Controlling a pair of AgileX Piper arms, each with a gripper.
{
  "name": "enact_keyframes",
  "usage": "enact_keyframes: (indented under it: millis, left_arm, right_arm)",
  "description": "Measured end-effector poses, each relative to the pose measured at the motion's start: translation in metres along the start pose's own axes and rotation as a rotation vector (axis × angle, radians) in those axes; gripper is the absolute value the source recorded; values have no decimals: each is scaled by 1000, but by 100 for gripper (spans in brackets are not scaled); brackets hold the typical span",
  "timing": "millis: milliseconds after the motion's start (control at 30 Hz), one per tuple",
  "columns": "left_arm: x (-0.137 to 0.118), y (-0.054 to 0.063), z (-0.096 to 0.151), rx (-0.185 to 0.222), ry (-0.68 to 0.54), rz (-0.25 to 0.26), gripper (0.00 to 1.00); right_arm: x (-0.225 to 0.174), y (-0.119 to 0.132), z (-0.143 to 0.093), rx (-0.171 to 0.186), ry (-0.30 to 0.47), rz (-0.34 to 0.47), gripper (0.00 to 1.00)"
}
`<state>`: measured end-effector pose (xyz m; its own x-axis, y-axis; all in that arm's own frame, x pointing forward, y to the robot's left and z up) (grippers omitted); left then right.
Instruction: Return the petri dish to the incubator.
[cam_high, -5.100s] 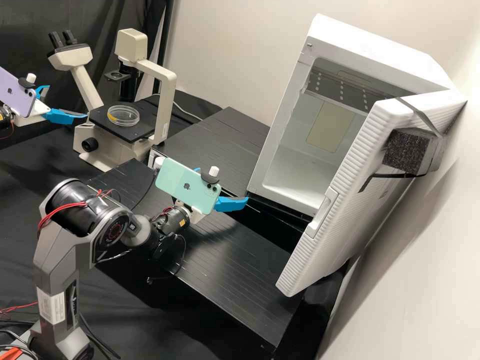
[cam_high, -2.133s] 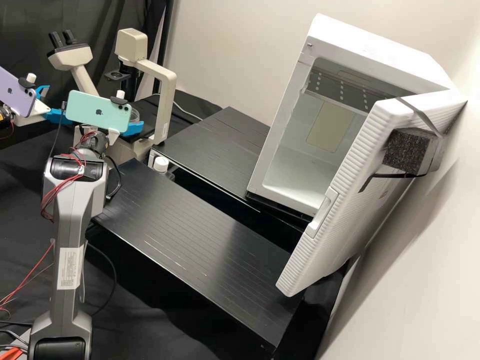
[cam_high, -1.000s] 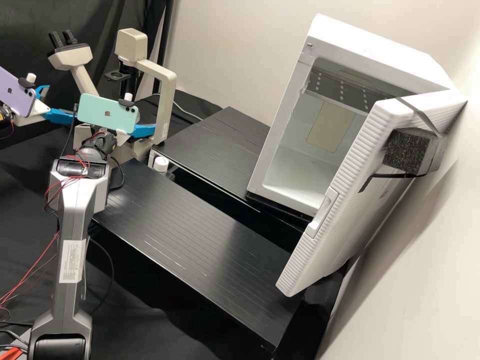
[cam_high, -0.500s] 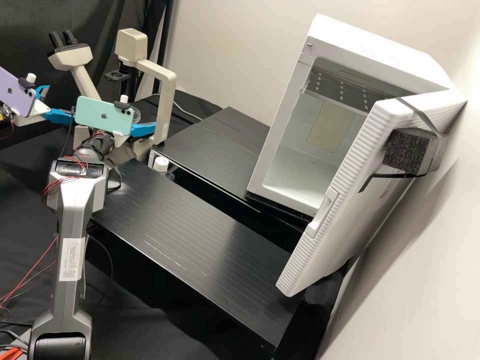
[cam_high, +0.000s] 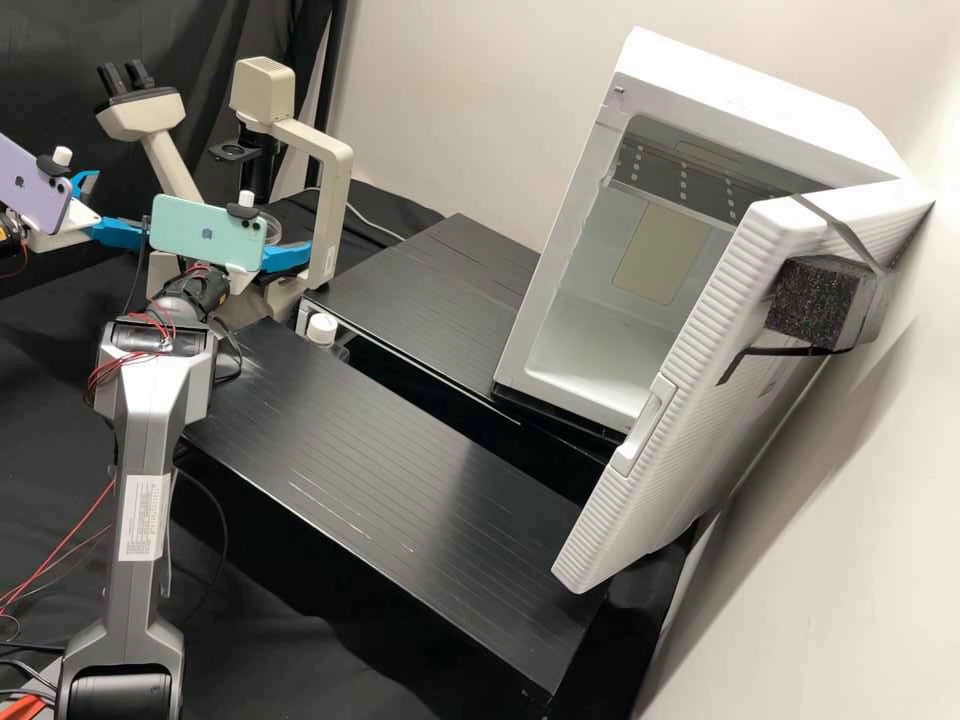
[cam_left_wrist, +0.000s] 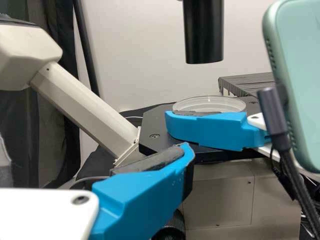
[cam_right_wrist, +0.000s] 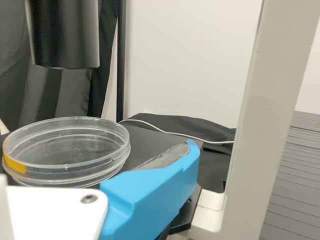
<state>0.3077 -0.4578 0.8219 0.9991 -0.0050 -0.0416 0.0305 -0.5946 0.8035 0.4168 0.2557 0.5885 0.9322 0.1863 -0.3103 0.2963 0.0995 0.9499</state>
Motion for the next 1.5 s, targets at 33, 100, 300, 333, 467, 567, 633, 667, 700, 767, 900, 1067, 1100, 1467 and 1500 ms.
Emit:
enact_keyframes:
  millis: [33, 100, 300, 333, 467, 567, 633, 667, 700, 767, 900, 1067, 1100, 1467, 1500]
  left_arm:
    - [0, 0, 0, 0, 0, 0, 100]
    - [0, 0, 0, 0, 0, 0, 100]
    - [0, 0, 0, 0, 0, 0, 100]
    - [0, 0, 0, 0, 0, 0, 100]
    - [0, 0, 0, 0, 0, 0, 100]
    - [0, 0, 0, 0, 0, 0, 100]
    - [0, 0, 0, 0, 0, 0, 100]
    - [0, 0, 0, 0, 0, 0, 100]
    - [0, 0, 0, 0, 0, 0, 100]
    - [0, 0, 0, 0, 0, 0, 100]
    - [0, 0, 0, 0, 0, 0, 100]
    - [0, 0, 0, 0, 0, 0, 100]
    - [0, 0, 0, 0, 0, 0, 100]
    - [0, 0, 0, 0, 0, 0, 100]
    - [0, 0, 0, 0, 0, 0, 100]
  right_arm:
    - [0, 0, 0, -1, 0, -4, 0]
    - [0, -1, 0, -1, -1, -7, 0]
    - [0, 0, 1, -2, -2, -7, 0]
    - [1, -1, 1, -2, -2, -10, 0]
    - [3, -1, 1, -2, -1, -9, 0]
    - [3, -1, 2, -2, -3, -8, 0]
    - [3, -1, 2, -2, -3, -9, 0]
    - [3, -1, 2, -2, -3, -9, 0]
    - [3, 0, 2, -2, -3, -8, 0]
    - [3, 0, 2, -2, -3, -8, 0]
    - [4, 1, 3, -1, -6, -10, 0]
    - [4, 1, 4, 6, -11, -10, 0]
    - [4, 1, 4, 6, -11, -10, 0]
    - [3, 2, 9, 17, -6, -17, 0]
    - [1, 5, 9, 20, 0, -16, 0]
